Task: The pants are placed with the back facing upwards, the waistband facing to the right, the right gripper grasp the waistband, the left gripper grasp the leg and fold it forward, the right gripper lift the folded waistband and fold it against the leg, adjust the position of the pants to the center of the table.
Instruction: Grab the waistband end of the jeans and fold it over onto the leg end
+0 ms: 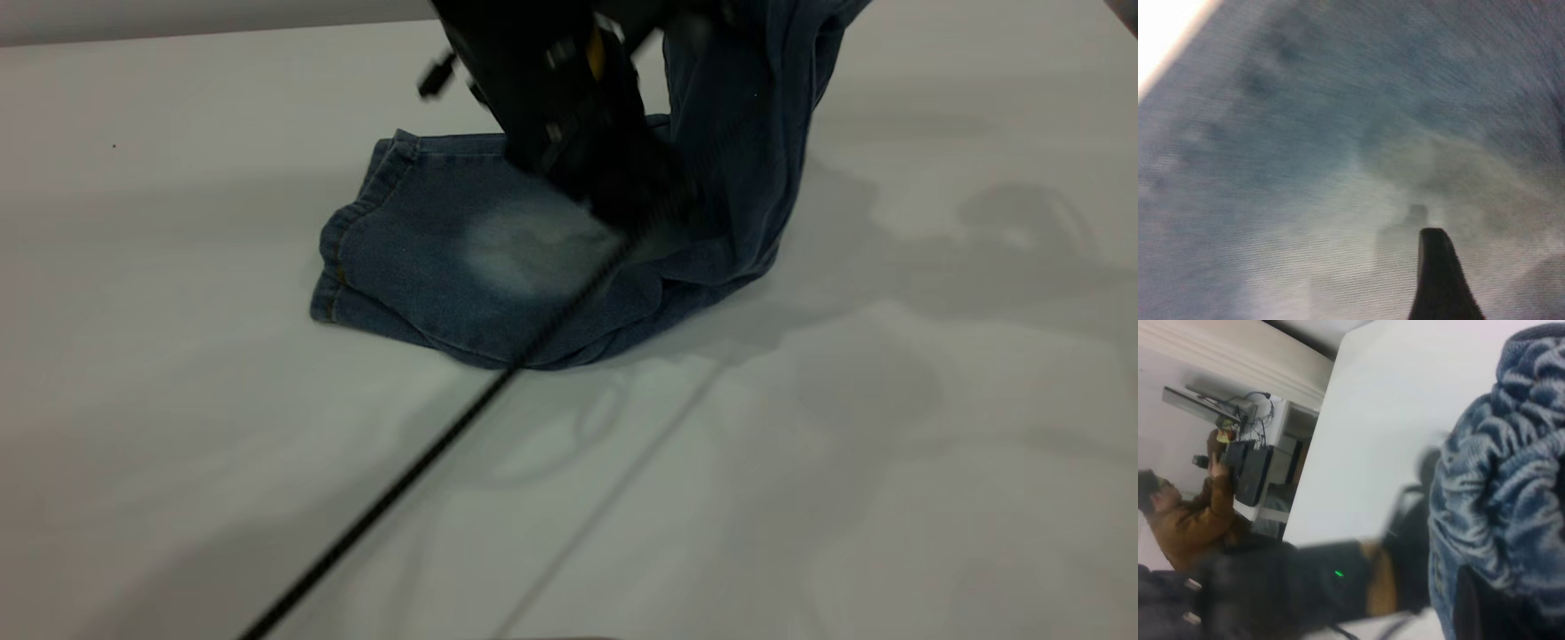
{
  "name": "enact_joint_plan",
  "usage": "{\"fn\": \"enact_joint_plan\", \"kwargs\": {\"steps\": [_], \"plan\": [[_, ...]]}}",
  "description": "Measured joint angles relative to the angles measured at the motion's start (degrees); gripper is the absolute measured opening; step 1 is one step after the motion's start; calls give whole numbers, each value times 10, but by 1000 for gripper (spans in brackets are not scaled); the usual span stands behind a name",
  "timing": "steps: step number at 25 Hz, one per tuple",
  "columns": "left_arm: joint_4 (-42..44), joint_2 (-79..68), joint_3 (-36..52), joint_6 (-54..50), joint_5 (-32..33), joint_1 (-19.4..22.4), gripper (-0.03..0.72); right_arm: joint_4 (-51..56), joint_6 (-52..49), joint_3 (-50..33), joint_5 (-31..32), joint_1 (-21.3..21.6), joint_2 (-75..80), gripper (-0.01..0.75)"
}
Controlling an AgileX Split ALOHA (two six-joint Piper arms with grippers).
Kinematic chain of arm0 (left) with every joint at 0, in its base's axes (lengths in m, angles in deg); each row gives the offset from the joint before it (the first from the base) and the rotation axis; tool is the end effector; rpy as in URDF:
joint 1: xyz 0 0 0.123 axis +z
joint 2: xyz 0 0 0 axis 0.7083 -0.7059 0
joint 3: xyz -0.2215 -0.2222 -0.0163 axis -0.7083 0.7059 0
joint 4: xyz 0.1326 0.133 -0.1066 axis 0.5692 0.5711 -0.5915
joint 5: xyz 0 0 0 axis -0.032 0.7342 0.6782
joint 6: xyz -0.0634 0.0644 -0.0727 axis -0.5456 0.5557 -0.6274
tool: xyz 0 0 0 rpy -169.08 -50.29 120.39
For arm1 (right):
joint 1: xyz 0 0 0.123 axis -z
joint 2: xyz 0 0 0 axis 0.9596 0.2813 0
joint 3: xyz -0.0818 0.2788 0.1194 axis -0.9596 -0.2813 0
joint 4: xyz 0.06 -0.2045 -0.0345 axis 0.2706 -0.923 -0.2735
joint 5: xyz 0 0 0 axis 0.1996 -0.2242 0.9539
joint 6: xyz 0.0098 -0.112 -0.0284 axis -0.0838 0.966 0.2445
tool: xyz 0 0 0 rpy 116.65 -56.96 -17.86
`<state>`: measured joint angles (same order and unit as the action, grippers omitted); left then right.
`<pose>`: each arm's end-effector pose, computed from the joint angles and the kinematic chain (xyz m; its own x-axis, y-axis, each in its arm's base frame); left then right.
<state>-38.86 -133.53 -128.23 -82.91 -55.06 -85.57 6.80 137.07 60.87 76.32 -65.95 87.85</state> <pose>0.3475 -0.2858 0.1449 -0.5619 0.5838 -0.5861 0.6629 0.7416 0.1030 0.3288 0.0617 0.2566 -0.8589 0.2731 -0.4333 -0.2925 0.4330 0.8526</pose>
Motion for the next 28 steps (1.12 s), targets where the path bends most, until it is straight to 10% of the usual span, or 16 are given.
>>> {"fn": "enact_joint_plan", "kwargs": {"steps": [8, 21, 28], "plan": [[3, 171, 0, 1, 19, 73, 401, -1, 4, 0, -5, -14, 0, 74], [13, 435, 0, 1, 117, 118, 401, 126, 119, 16, -350, -282, 8, 74], [13, 450, 0, 1, 148, 118, 401, 135, 150, 88, -400, -358, 88, 75]]}}
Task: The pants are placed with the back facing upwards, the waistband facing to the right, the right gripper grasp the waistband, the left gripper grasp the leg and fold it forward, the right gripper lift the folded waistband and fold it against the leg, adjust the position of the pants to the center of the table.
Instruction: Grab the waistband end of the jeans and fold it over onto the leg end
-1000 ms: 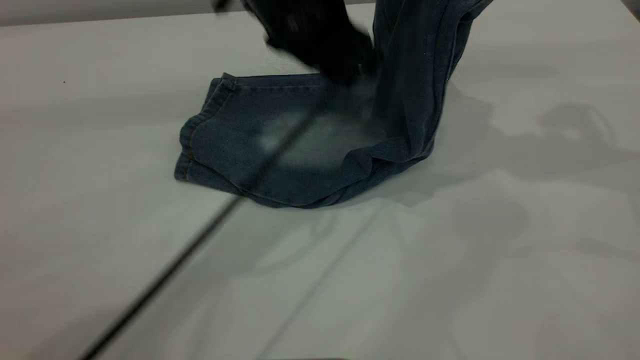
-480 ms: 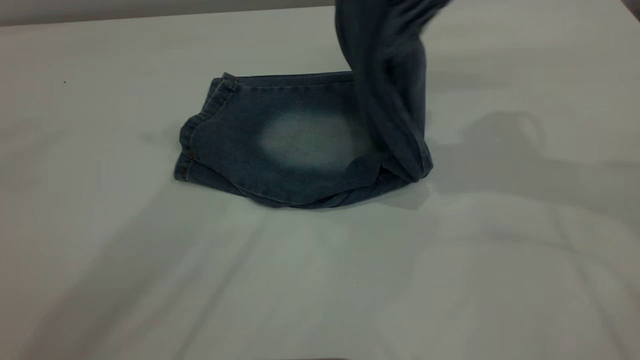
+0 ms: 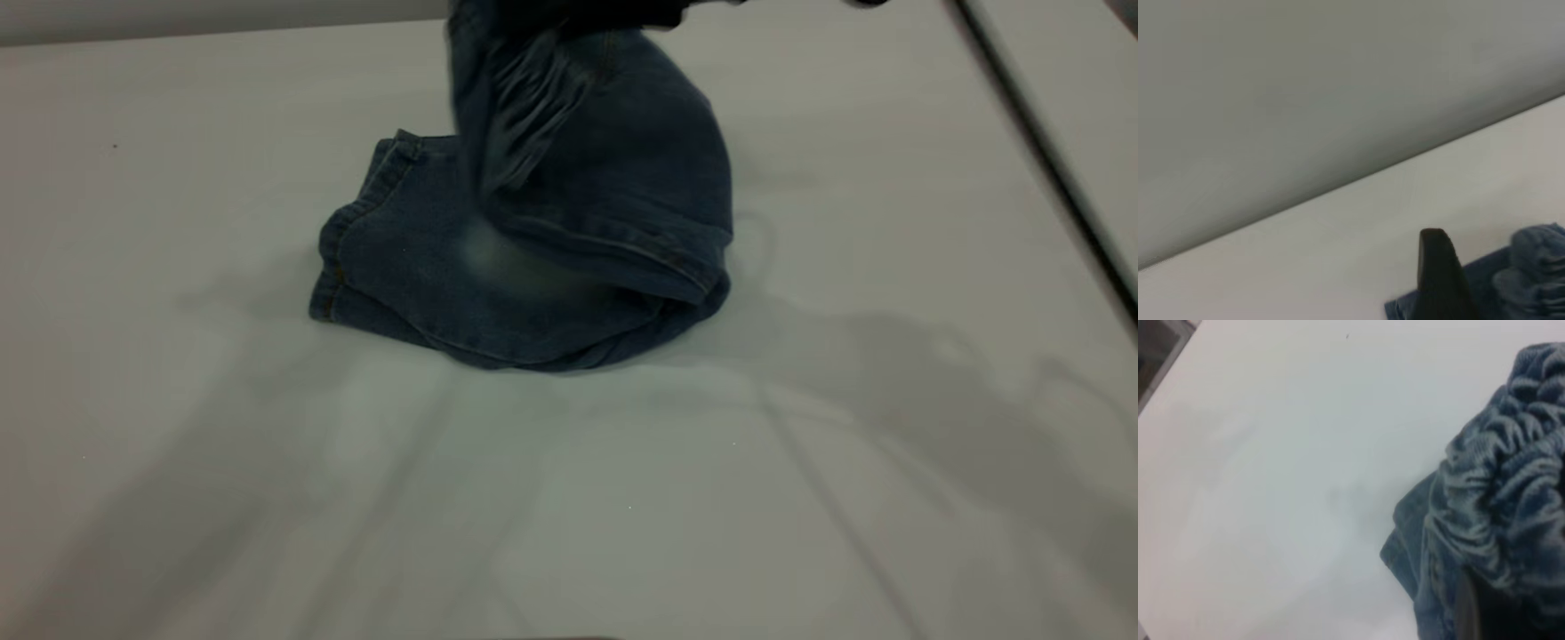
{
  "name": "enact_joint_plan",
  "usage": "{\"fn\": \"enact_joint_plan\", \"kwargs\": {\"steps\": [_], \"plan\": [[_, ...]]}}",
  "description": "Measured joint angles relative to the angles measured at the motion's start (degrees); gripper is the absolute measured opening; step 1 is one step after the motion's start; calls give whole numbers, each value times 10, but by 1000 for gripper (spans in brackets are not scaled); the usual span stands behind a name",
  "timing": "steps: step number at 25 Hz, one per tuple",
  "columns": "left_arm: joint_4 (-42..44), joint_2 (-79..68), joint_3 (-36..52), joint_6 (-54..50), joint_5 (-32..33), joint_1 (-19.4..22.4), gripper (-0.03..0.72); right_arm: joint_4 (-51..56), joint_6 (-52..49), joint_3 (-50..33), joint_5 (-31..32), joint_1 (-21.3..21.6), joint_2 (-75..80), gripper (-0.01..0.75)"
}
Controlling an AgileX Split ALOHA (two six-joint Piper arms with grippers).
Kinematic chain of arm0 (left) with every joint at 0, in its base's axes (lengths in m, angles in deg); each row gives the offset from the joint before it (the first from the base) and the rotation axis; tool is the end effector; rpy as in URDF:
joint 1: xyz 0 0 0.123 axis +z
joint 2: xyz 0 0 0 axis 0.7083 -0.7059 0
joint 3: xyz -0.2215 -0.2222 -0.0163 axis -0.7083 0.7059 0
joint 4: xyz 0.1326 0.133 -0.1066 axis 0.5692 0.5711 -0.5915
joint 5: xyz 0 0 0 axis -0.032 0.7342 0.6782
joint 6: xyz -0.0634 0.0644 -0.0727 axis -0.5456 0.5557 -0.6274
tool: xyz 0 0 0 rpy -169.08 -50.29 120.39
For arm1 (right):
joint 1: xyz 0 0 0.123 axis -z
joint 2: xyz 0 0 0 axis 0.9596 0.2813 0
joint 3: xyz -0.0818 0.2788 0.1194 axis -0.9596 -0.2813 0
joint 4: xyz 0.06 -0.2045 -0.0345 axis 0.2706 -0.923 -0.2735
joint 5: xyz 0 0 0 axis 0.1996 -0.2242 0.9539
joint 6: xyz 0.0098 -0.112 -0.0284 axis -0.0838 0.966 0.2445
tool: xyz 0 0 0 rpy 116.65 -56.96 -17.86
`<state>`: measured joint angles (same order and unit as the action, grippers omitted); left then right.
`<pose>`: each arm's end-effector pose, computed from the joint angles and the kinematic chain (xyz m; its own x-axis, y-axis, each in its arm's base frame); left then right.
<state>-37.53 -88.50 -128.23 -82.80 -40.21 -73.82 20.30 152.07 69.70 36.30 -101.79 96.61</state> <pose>0.2663 -0.1252 0.4299 -0.3115 0.2557 -0.9152 0.3728 0.9188 0.1298 0.3397 0.2362 0.2075 -0.7627 -0.0157 -0.6466 -0.4672 0.7048 0.5339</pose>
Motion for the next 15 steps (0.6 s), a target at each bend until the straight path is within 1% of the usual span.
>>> {"fn": "enact_joint_plan", "kwargs": {"steps": [5, 8, 11, 15], "plan": [[-1, 0, 1, -1, 18, 0, 401, 1, 2, 55, 6, -4, 78, 92], [-2, 0, 1, -1, 20, 0, 401, 1, 1, 78, 10, -5, 114, 133], [-2, 0, 1, -1, 20, 0, 401, 1, -9, 98, 15, -5, 129, 241], [-2, -1, 1, -1, 20, 0, 401, -1, -23, 119, 44, -5, 132, 456]]}}
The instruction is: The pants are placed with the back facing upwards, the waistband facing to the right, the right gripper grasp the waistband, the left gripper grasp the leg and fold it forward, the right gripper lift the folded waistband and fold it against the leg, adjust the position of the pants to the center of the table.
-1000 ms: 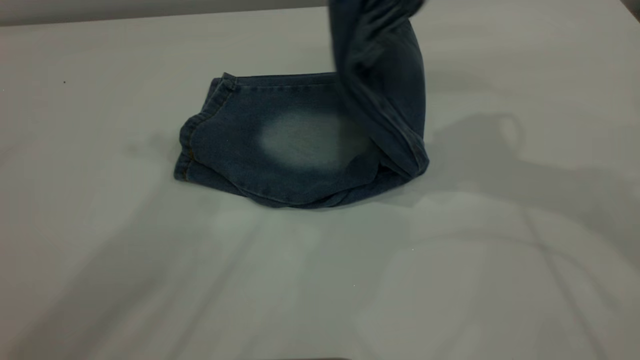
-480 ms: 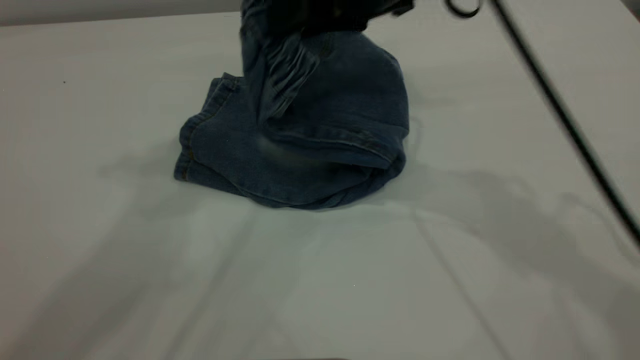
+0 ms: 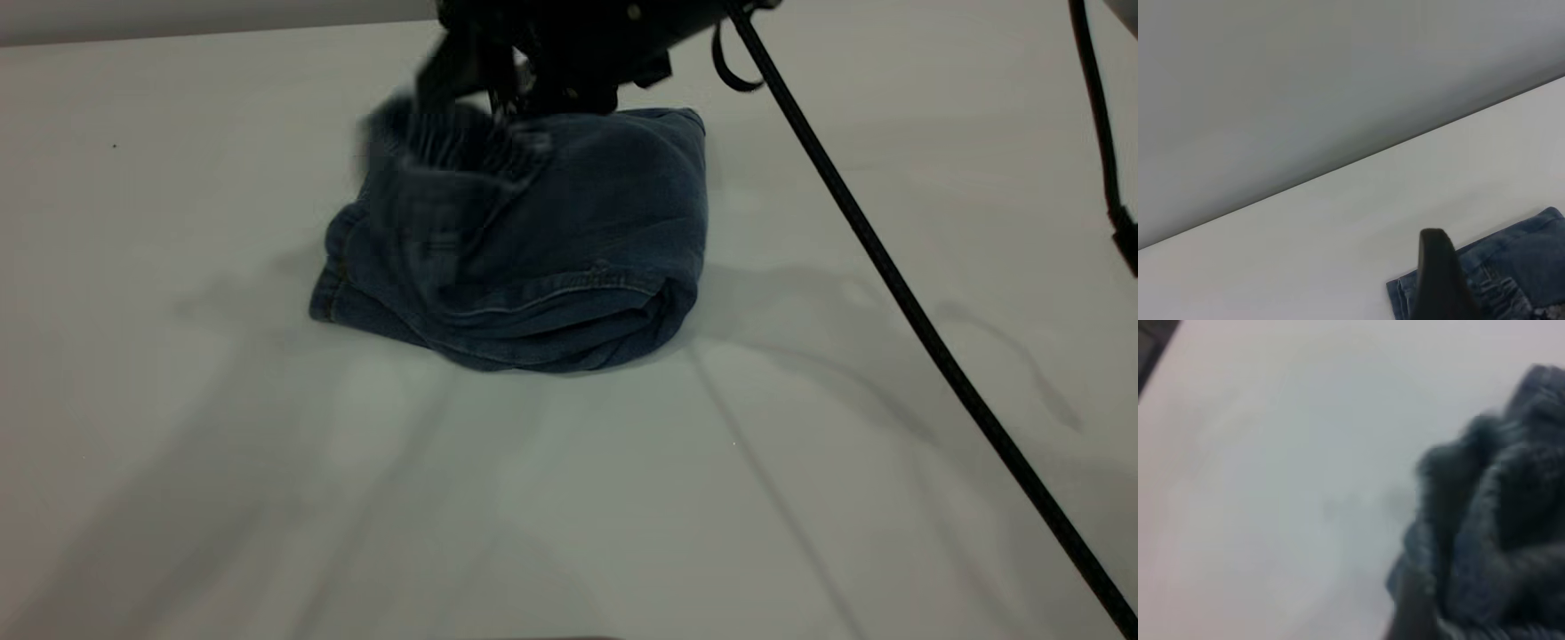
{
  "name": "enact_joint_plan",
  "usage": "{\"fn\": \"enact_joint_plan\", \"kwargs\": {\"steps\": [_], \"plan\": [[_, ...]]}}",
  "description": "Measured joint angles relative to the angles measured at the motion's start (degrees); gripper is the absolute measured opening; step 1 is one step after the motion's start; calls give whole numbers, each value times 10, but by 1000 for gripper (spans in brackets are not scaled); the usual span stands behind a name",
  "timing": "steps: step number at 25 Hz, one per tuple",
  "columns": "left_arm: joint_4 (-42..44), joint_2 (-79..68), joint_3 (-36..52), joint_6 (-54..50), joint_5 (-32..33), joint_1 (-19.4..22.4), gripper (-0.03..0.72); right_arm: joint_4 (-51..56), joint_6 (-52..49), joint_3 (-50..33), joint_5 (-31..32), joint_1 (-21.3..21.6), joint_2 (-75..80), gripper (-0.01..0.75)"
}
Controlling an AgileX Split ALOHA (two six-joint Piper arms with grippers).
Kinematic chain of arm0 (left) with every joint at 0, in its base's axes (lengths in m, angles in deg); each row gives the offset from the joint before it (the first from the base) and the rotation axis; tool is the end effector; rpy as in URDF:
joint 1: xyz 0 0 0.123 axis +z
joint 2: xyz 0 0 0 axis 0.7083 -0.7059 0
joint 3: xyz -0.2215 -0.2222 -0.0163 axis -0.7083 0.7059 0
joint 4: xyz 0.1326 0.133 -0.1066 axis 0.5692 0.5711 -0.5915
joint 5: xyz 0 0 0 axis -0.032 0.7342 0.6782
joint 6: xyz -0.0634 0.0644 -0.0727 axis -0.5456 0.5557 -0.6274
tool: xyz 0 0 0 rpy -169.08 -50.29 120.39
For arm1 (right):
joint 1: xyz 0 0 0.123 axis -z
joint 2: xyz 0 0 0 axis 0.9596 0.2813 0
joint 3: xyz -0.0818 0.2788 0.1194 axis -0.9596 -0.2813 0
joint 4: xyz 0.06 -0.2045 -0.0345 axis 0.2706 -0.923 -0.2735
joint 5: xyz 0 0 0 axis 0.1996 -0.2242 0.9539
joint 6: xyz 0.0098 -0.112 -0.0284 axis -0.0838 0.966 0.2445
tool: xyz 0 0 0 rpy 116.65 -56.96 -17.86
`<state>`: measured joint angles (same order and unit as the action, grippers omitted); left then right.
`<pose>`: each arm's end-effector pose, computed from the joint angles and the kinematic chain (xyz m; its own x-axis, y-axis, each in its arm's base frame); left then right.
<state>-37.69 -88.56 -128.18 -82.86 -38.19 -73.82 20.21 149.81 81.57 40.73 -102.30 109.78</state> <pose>0.2655 -0.1236 0.4258 -0.3445 0.2635 -0.9011 0.3659 0.9216 0.1296 0.3799 0.2712 0.1639 -0.7982 -0.0132 -0.6023 -0.4639 0.6513 0.6005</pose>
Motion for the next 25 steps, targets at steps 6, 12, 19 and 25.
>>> {"fn": "enact_joint_plan", "kwargs": {"steps": [6, 12, 19, 25], "plan": [[0, -8, 0, 0, 0, 0, 401, -117, -152, 54, 31, -14, 0, 575], [0, -9, 0, 0, 0, 0, 401, -516, -554, 136, 35, -55, 1, 534], [0, -9, 0, 0, 1, 0, 401, -824, -941, 258, 131, -91, 43, 485], [0, -9, 0, 0, 26, 0, 401, -837, -1033, 369, 175, -113, 124, 481]]}}
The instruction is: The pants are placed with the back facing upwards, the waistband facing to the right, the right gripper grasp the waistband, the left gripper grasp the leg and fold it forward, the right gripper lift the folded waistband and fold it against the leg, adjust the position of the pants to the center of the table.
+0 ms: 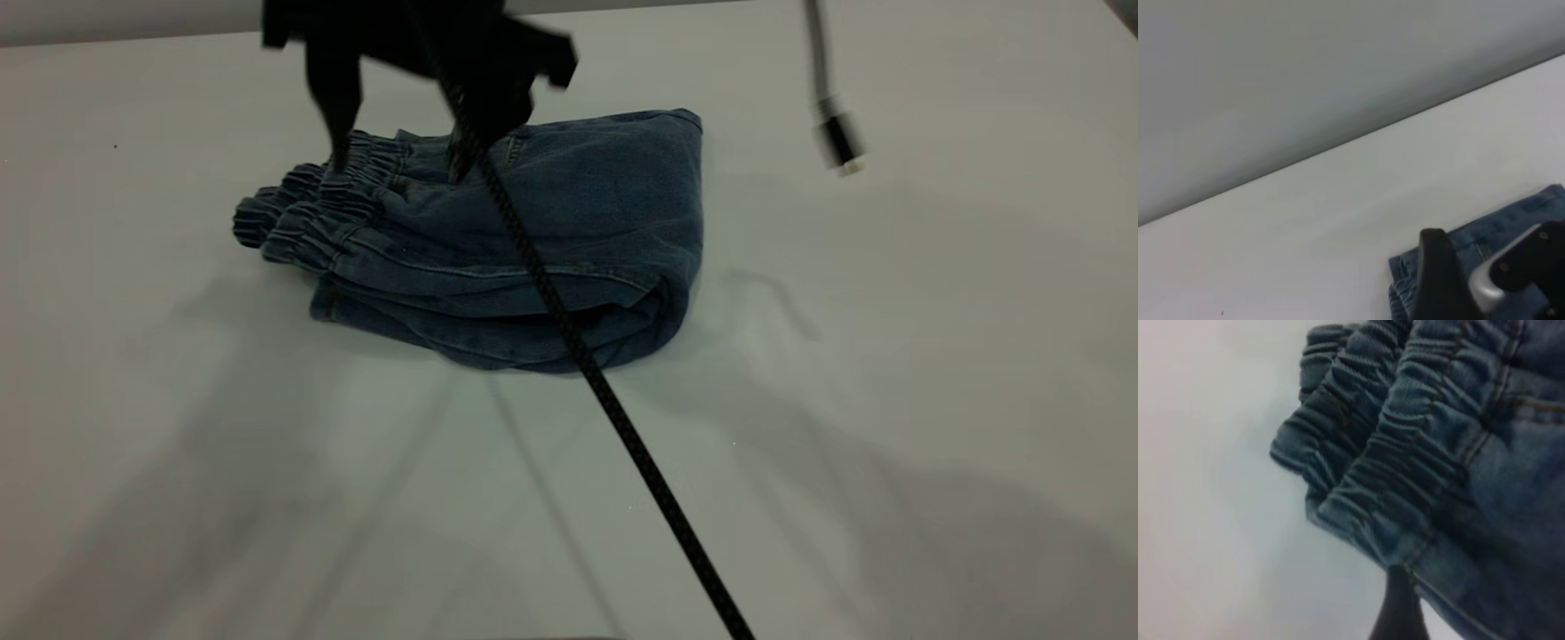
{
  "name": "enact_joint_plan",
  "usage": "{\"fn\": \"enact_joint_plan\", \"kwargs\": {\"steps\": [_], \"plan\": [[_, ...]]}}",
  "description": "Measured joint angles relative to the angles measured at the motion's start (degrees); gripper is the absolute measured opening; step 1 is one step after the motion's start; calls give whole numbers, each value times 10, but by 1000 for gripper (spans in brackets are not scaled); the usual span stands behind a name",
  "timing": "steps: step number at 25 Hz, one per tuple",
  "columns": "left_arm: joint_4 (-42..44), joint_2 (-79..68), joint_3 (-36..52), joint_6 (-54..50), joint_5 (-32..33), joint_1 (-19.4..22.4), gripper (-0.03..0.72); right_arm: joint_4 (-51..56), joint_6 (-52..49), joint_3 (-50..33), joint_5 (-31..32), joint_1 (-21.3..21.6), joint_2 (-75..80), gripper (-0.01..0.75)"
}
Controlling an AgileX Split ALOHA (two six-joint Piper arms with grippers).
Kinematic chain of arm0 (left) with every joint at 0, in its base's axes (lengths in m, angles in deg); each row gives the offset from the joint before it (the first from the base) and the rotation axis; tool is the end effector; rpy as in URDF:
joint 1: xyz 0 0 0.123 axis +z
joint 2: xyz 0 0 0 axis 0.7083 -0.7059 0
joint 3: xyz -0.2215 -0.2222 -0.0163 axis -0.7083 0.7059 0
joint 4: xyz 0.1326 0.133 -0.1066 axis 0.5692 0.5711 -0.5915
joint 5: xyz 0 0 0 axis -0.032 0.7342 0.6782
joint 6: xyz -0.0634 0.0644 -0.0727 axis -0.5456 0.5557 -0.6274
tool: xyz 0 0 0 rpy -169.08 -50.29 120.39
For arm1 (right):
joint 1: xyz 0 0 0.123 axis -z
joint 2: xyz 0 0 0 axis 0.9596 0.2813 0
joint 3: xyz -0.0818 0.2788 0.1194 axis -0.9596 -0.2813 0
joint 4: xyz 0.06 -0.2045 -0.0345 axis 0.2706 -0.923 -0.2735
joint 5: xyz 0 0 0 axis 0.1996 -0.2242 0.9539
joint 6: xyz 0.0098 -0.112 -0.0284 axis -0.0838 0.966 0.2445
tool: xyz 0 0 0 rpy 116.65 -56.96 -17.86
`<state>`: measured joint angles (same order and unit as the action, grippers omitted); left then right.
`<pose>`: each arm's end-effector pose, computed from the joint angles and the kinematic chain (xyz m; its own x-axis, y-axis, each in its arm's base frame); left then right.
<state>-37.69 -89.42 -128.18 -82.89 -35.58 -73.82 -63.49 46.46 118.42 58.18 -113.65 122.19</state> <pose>0.2680 -0.1232 0.4170 -0.3943 0.2815 -0.8748 0.3585 0.9236 0.1357 0.3756 0.3513 0.1547 -0.9770 -0.0568 -0.2057 -0.1419 0.8928 0.4274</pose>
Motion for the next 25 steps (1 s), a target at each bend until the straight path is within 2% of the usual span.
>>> {"fn": "enact_joint_plan", "kwargs": {"steps": [4, 9, 12, 20, 25], "plan": [[-1, 0, 0, 0, 6, 0, 401, -3, -122, 39, -13, 0, 54, 481], [-15, 0, 0, -1, 20, 0, 401, -30, -195, 45, -27, 0, 96, 477], [-15, 0, 0, -1, 26, 0, 401, -47, -198, 48, -3, 0, 104, 475], [-15, 0, 0, -1, 29, 0, 401, -121, -151, 53, 120, 0, 105, 475], [-15, 0, 0, -1, 29, 0, 401, -118, -137, 53, 136, 0, 104, 475]]}}
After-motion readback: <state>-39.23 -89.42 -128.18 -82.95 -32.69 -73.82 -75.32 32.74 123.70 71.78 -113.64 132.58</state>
